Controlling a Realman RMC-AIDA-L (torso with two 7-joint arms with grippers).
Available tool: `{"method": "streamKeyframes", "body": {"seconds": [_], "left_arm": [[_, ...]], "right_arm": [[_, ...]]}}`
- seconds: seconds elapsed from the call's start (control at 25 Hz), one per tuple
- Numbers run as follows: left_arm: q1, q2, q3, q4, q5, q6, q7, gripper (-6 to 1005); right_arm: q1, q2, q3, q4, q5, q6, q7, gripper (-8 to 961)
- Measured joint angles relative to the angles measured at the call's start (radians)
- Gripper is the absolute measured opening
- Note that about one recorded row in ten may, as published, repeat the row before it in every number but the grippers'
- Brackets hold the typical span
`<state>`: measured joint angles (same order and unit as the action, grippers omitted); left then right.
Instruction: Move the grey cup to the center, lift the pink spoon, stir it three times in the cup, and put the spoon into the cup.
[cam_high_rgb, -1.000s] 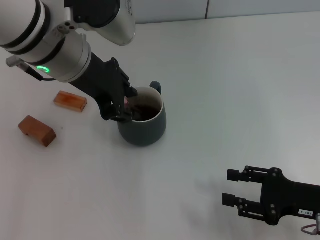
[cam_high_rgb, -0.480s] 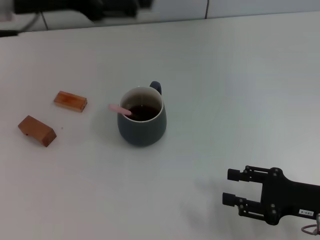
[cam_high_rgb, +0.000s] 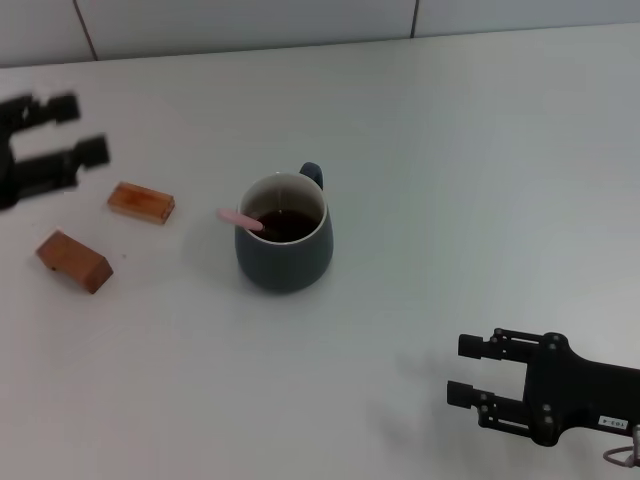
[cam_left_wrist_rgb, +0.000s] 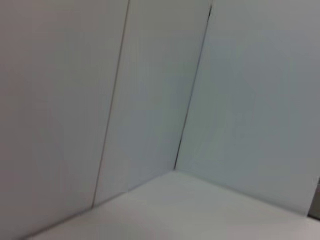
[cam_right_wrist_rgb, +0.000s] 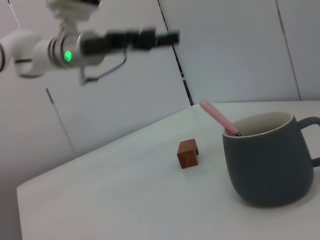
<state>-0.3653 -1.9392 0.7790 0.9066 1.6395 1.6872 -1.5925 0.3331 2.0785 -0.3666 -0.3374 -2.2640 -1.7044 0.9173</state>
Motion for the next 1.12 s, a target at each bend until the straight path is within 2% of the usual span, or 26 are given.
{"method": "streamKeyframes", "body": {"seconds": [0.04, 0.12, 0.2, 0.28, 0.4, 0.48, 0.52, 0.6, 0.64, 0.72, 0.8, 0.92, 1.08, 1.12], "left_arm": [[0.058, 0.007, -0.007, -0.035, 0.019, 0.014, 0.078, 758], [0.1, 0.012, -0.01, -0.097, 0.022, 0.038, 0.18, 758], [0.112, 0.017, -0.012, -0.136, 0.028, 0.049, 0.219, 758], [0.134, 0.039, -0.017, -0.274, 0.054, 0.072, 0.344, 758], [0.141, 0.045, -0.02, -0.356, 0.069, 0.066, 0.417, 759], [0.149, 0.041, -0.02, -0.412, 0.089, 0.043, 0.492, 759], [0.156, 0.029, -0.02, -0.435, 0.103, 0.028, 0.533, 759], [0.156, 0.029, -0.02, -0.435, 0.103, 0.028, 0.533, 758], [0.17, 0.003, -0.019, -0.469, 0.123, 0.006, 0.606, 758], [0.178, -0.01, -0.015, -0.483, 0.129, 0.0, 0.637, 757], [0.178, -0.01, -0.015, -0.483, 0.129, 0.0, 0.637, 756], [0.194, -0.023, -0.018, -0.487, 0.154, 0.0, 0.657, 755], [0.201, -0.025, -0.02, -0.488, 0.155, -0.007, 0.654, 753], [0.199, -0.024, -0.018, -0.49, 0.156, -0.039, 0.6, 753]], "right_arm": [[0.001, 0.0, 0.0, 0.0, 0.0, 0.001, 0.0, 632], [0.003, 0.0, 0.0, -0.001, 0.0, 0.002, 0.0, 632], [0.005, 0.0, 0.0, -0.004, 0.0, 0.002, 0.0, 632], [0.008, 0.0, 0.001, -0.006, 0.001, 0.002, -0.001, 632], [0.011, -0.001, 0.001, -0.008, 0.002, 0.004, -0.001, 632], [0.015, -0.001, 0.002, -0.01, 0.001, 0.006, -0.001, 632], [0.017, -0.001, 0.002, -0.011, 0.001, 0.006, -0.001, 632], [0.02, -0.002, 0.002, -0.011, 0.001, 0.009, -0.001, 632], [0.02, -0.002, 0.002, -0.011, 0.001, 0.011, -0.001, 632], [0.02, -0.002, 0.002, -0.012, 0.001, 0.016, -0.002, 632], [0.02, -0.002, 0.003, -0.013, 0.002, 0.019, -0.002, 632], [0.016, -0.002, 0.01, -0.018, 0.003, 0.02, -0.002, 632], [0.014, -0.002, 0.011, -0.018, 0.003, 0.021, -0.002, 632], [0.014, -0.002, 0.011, -0.018, 0.003, 0.021, -0.002, 632]]}}
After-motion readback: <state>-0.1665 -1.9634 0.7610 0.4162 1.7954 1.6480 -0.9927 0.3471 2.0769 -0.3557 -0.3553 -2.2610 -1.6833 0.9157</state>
